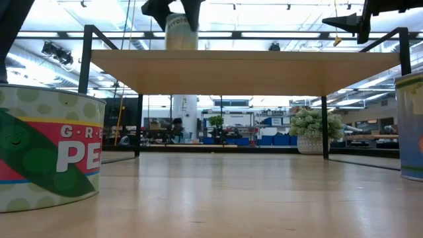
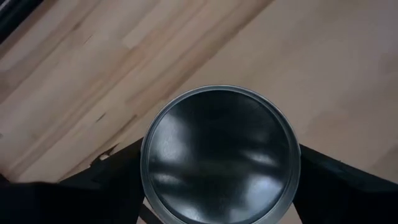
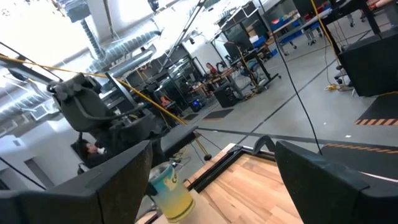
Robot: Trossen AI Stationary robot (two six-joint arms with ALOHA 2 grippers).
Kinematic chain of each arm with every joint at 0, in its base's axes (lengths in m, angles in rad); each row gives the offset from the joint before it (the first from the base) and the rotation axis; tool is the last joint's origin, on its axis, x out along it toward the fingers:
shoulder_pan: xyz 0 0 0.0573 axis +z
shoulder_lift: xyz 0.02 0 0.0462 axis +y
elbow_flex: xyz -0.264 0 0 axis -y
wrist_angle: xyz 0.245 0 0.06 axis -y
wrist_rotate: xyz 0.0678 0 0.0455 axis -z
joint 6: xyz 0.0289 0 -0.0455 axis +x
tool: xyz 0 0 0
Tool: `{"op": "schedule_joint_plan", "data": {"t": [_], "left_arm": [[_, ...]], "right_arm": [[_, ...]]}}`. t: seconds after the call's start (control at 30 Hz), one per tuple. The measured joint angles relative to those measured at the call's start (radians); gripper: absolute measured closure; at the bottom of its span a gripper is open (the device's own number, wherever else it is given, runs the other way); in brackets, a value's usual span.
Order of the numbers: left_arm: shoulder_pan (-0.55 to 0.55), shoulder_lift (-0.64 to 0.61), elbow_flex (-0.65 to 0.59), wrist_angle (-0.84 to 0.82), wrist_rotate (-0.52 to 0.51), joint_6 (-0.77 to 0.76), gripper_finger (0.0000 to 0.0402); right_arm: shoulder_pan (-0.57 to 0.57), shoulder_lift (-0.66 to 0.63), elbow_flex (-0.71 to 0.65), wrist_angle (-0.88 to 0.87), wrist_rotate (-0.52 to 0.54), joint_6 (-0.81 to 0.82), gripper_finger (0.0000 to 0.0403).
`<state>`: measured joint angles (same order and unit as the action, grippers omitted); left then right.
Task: Pick and place cans onto a shelf
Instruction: Put the canned carrots on the shelf
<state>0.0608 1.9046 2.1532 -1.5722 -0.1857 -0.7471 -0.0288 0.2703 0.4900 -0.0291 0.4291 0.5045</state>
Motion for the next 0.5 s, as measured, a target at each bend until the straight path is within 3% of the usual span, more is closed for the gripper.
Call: {"op": "schedule_joint_plan", "data": {"t": [0.27,0.5], "left_arm": [[-0.01,-0.006,-0.001,0.002,-0.043,0.044,0.008],[-0.027,-0.097,-0.001,0.002,-0.138,0.087,0.0079]], "right_arm": [[0.0,0.0,0.0,0.022,0.0,0.0,0.0055],[0.0,0.0,0.0,0.032,-0.004,0.0,0.0055]]}}
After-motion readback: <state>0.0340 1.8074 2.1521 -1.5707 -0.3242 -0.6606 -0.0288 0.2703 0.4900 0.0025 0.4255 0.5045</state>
